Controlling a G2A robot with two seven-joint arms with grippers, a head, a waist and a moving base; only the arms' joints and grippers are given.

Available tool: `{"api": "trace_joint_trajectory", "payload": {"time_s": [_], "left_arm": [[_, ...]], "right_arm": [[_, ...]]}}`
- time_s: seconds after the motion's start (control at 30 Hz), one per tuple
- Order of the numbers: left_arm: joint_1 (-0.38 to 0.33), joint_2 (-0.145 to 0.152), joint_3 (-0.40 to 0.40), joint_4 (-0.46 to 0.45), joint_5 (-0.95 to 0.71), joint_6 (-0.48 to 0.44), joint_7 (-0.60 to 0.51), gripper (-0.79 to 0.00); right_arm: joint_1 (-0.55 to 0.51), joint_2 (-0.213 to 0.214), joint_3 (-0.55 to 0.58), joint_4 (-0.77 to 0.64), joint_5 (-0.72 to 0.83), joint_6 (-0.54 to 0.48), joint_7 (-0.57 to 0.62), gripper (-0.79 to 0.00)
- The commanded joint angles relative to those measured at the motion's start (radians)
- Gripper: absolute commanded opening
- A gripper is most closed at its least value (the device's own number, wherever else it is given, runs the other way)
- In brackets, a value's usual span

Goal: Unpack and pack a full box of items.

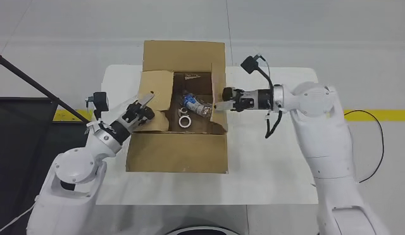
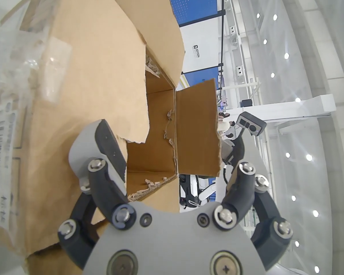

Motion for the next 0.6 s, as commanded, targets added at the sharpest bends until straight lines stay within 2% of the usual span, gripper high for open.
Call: {"api": "trace_joint_trajectory", "payload": {"time_s": [0.0, 0.2, 0.33, 0.57], "left_arm": [[0.004, -0.001, -0.024, -0.008, -0.025, -0.006, 0.028, 0.000], [0.034, 0.002, -0.140, -0.035, -0.109, -0.022, 0.047, 0.000], [0.072, 0.006, -0.225, -0.048, -0.172, -0.024, 0.013, 0.000], [0.143, 0.031, -0.334, -0.014, -0.152, -0.026, -0.294, 0.000]], "right_arm": [[0.027, -0.008, -0.049, 0.041, -0.011, 0.004, -0.028, 0.000], [0.093, -0.025, -0.147, 0.144, -0.026, -0.005, -0.069, 0.000], [0.115, -0.032, -0.185, 0.180, -0.029, -0.016, -0.089, 0.000], [0.123, -0.025, -0.198, 0.142, -0.047, -0.071, -0.119, 0.000]]}}
